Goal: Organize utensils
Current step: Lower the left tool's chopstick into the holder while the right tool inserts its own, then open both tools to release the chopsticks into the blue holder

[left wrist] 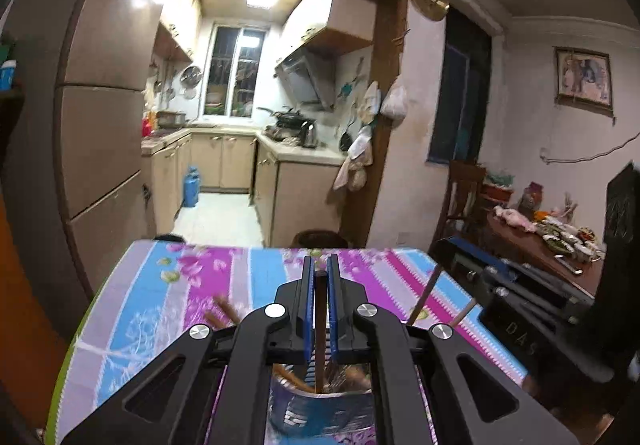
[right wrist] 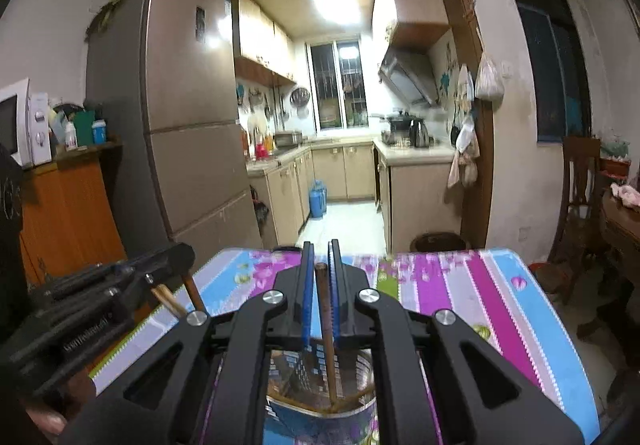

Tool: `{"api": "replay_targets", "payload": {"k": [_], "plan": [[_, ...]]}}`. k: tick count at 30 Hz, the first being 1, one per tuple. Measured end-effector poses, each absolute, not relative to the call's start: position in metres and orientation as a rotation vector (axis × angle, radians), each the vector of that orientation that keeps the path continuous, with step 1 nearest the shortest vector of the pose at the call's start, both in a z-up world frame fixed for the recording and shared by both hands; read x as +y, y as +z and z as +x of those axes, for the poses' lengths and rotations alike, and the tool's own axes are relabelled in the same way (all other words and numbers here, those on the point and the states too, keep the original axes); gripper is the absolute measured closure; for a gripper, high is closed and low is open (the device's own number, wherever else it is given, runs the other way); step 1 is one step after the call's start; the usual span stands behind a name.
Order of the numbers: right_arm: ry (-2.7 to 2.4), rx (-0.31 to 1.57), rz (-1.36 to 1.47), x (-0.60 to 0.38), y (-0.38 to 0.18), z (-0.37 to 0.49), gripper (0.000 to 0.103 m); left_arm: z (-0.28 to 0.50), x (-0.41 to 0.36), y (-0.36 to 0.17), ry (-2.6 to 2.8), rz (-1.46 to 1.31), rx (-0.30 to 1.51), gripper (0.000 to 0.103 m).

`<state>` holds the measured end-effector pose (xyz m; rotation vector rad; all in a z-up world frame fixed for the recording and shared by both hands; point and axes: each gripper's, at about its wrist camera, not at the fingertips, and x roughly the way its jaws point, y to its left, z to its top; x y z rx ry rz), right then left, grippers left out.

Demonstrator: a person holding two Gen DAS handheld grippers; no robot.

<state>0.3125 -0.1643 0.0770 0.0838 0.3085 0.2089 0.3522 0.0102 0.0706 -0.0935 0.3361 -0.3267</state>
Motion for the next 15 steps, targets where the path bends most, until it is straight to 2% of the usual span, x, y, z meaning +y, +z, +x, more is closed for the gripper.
{"api": "replay_targets", "payload": {"k": [3,7,8,10,11,13,15], "plan": [[0.192,0.264,0.08,-0.169,0.091,0.301,0.096,0.348,0.014,0.07,-0.315,-0.089,0.335,0.096],[0.194,0.183,0.092,-0.184,0.124,0.277,0.095,0.333,0.029,0.098,-0.291,-0.11,0.265,0.096],[0.193,0.158,0.093,-0.19,0.133,0.269,0.092,0.323,0.037,0.111,-0.283,-0.119,0.233,0.095],[0.199,0.106,0.106,-0.206,0.152,0.244,0.075,0.3,0.054,0.131,-0.26,-0.113,0.179,0.095],[0.2,0.085,0.111,-0.213,0.158,0.234,0.059,0.29,0.058,0.138,-0.255,-0.102,0.155,0.091],[0.196,0.042,0.099,-0.227,0.168,0.211,0.058,0.264,0.07,0.152,-0.244,-0.064,0.101,0.083],[0.191,0.025,0.088,-0.241,0.171,0.188,0.058,0.232,0.083,0.162,-0.226,-0.027,0.06,0.083]]}}
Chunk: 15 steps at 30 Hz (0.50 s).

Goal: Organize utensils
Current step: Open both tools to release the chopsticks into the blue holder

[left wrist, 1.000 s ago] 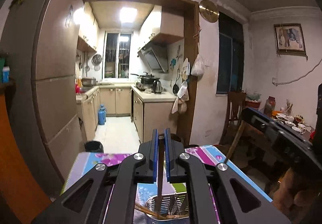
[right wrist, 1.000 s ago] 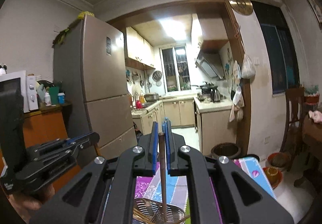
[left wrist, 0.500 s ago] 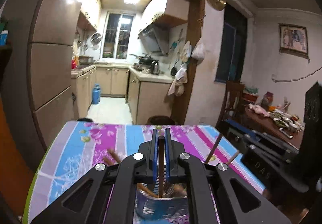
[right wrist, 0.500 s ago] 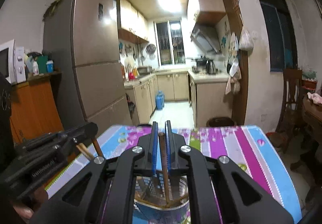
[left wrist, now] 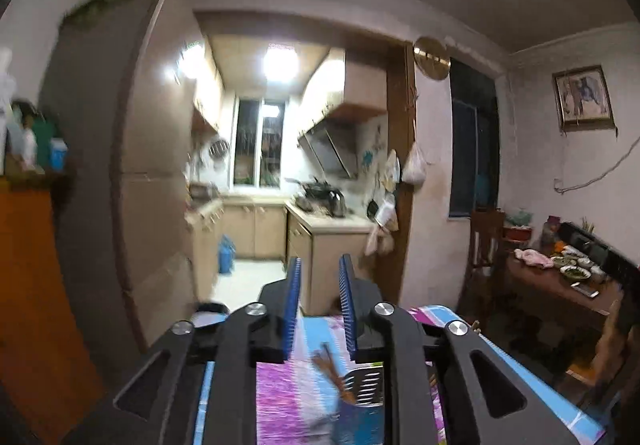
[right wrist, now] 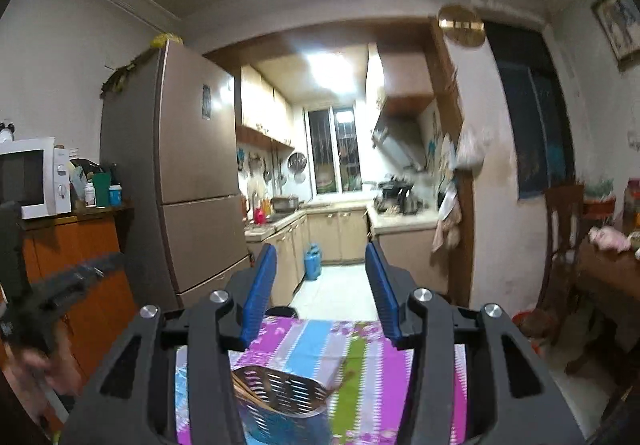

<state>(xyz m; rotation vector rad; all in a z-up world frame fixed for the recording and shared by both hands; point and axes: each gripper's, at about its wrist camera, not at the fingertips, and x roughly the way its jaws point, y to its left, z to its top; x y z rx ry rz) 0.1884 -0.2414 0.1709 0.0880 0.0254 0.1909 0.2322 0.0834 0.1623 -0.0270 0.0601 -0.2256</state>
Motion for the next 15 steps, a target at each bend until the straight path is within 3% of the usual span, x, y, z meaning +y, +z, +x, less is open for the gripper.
{"api": "replay_targets", "payload": {"k": [3,5,15], "plan": [[0.184,0.034,0.058,-0.259,0.164,0.151,0.058,0.177,0.106,0.162,-0.196,0.027,0.004,0.079],[0.188,0.048,0.027,-0.266,0.151,0.122,0.058,0.146,0.12,0.155,-0.176,0.044,-0.006,0.07],[0.107,0.256,-0.074,-0.27,0.047,0.026,0.058,0.035,0.155,0.074,0.03,0.206,0.102,0.068]]}}
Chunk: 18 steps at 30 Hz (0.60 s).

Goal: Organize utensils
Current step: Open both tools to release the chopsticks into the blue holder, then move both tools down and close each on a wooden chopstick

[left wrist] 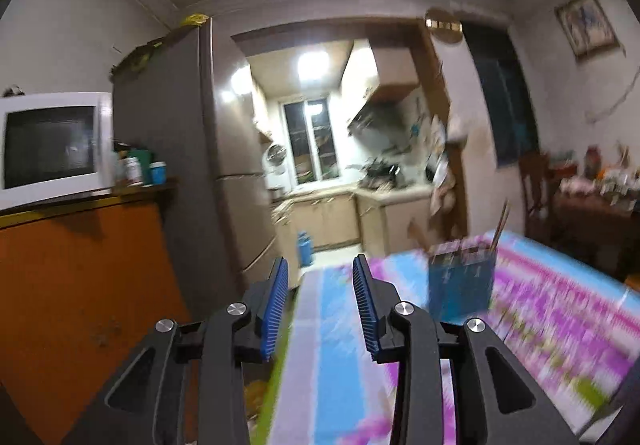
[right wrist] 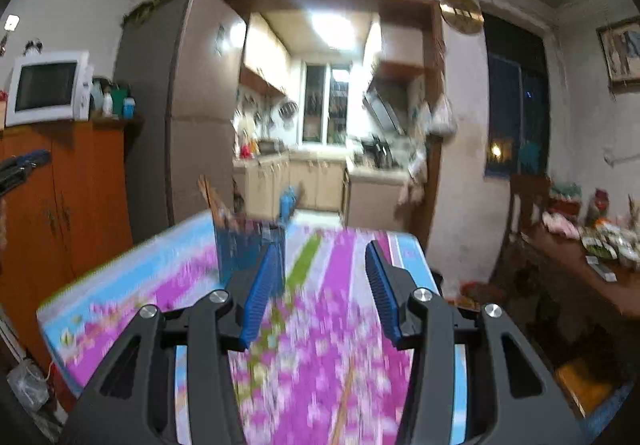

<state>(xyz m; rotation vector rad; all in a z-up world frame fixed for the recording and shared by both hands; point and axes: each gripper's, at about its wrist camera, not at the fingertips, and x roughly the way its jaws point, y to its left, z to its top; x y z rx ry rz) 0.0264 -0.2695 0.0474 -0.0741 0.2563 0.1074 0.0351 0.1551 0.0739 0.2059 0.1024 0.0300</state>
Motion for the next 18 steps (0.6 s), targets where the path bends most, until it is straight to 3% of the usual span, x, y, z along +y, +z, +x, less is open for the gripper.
{"api": "replay_targets", "payload": {"k": [3,12,18], "plan": [[0.075,0.342,-0.052,-0.272,0.015,0.009,0.058,0.014,0.148,0.034,0.054,0.263,0.174,0.063],[0.12,0.582,-0.018,-0.247,-0.073,-0.021,0.058,-0.021,0.119,-0.085,-0.061,0.178,0.452,0.063],[0.274,0.583,-0.128,-0.185,-0.106,-0.037,0.066,-0.054,0.094,-0.127,-0.06,0.228,0.447,0.063]]}}
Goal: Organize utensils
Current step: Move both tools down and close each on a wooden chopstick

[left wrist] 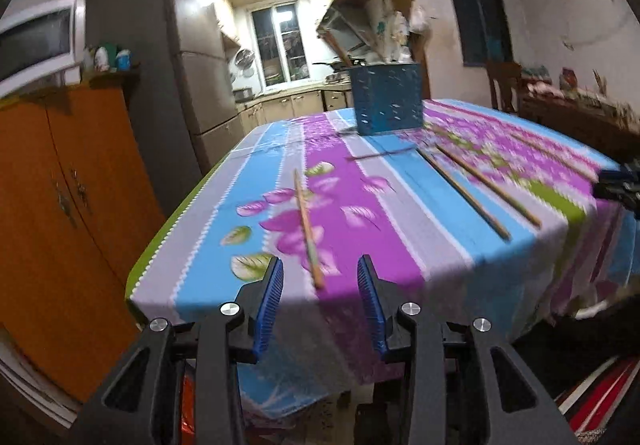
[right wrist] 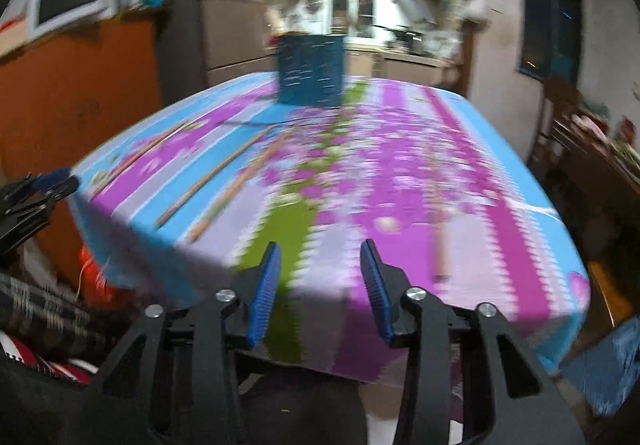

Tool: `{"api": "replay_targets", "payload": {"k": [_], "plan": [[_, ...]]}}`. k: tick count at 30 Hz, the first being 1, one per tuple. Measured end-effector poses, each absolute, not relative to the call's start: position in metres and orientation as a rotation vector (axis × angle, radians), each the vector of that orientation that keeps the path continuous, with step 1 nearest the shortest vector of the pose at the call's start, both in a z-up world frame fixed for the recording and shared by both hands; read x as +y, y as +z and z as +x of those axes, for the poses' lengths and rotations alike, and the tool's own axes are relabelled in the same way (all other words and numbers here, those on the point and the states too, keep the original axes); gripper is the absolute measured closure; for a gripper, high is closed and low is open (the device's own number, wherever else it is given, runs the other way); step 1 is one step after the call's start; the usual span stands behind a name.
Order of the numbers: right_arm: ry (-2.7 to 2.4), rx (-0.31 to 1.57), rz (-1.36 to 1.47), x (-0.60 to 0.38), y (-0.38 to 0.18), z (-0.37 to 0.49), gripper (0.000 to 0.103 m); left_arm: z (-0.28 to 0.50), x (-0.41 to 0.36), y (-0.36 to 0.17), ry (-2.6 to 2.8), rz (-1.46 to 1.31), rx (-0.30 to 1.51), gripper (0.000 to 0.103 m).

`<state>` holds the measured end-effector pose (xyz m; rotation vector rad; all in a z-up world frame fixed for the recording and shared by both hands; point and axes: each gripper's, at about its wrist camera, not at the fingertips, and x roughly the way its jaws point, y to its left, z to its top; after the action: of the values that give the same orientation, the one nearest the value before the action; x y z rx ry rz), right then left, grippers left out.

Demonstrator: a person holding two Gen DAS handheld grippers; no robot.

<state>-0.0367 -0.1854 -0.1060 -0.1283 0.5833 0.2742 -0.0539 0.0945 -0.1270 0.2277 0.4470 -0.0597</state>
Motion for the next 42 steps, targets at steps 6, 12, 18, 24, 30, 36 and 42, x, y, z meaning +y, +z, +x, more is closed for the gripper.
{"api": "replay_targets", "payload": {"k": [6,12,18,24,30,36,42], "plan": [[0.314,0.546,-0.175,-0.142,-0.111,-0.029,0.077,-0.047,0.085,-0.139,-0.062,0.221,0.436,0.063],[0.289,0.561,-0.177,-0.128,-0.115,-0.023,0.082,-0.024,0.095,-0.138,-0.015,0.183,0.432,0.063],[0.282,0.561,-0.19,-0.116,-0.121,-0.025,0.082,-0.016,0.102,-0.147,-0.039,0.097,0.462,0.078],[0.263,0.568,-0.175,-0.112,-0.125,-0.02,0.086,-0.021,0.097,-0.151,-0.013,0.091,0.432,0.078],[0.24,0.561,-0.165,-0.108,-0.129,-0.022,0.096,-0.023,0.1,-0.152,-0.017,0.063,0.421,0.078],[0.244,0.557,-0.131,-0.111,-0.128,-0.022,0.098,-0.023,0.102,-0.152,-0.035,0.056,0.419,0.087],[0.226,0.549,-0.065,-0.125,-0.125,-0.023,0.098,-0.021,0.104,-0.15,-0.051,0.045,0.432,0.094]]}}
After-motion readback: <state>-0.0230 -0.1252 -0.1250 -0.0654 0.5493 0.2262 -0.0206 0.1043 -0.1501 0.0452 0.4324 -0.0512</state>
